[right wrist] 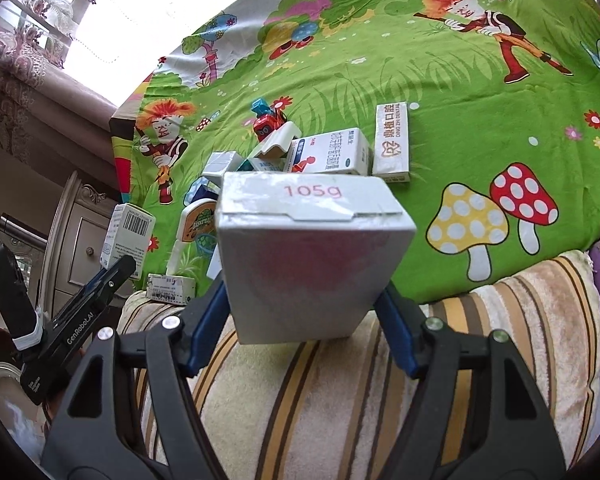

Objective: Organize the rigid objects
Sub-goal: 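Carry both boxes into the purple storage box and open both tools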

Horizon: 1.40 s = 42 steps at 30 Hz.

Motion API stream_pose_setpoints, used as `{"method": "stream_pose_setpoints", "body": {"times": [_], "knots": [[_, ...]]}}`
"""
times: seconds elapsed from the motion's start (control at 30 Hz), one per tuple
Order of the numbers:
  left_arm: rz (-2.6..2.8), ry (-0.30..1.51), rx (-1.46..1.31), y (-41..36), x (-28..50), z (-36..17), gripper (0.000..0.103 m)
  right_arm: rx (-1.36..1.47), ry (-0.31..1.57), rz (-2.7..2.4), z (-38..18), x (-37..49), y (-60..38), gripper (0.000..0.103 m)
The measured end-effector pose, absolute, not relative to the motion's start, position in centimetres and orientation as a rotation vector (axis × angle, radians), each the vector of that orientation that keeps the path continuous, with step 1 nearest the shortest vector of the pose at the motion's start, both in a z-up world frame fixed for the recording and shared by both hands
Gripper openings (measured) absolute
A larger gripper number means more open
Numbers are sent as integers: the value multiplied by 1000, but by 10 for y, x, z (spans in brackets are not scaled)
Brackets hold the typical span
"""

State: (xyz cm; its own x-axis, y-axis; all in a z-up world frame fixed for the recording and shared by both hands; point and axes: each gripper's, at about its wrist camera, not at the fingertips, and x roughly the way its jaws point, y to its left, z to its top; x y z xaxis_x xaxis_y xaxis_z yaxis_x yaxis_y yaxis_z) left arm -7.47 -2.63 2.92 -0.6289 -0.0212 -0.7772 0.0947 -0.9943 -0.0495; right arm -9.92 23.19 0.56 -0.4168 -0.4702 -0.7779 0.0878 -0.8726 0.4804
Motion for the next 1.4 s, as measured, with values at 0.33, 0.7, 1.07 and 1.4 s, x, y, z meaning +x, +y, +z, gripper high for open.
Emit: {"method": "stream_pose_setpoints", "body": {"times": [0.33,0.7,1.07,1.4], "knots": [[-2926,168,1372,29,-62,39,43,1354,-460,-2479,36,-59,278,73],[-3092,176,1506,101,-51,43,43,1332,-535,-2633,46,-20,367,73],[-3247,89,1669,185,-33,42,43,1408,-555,-2796,36,23,447,70],[-3330,-70,1816,250,-11,39,43,1539,-629,-2903,12,60,509,70]]}}
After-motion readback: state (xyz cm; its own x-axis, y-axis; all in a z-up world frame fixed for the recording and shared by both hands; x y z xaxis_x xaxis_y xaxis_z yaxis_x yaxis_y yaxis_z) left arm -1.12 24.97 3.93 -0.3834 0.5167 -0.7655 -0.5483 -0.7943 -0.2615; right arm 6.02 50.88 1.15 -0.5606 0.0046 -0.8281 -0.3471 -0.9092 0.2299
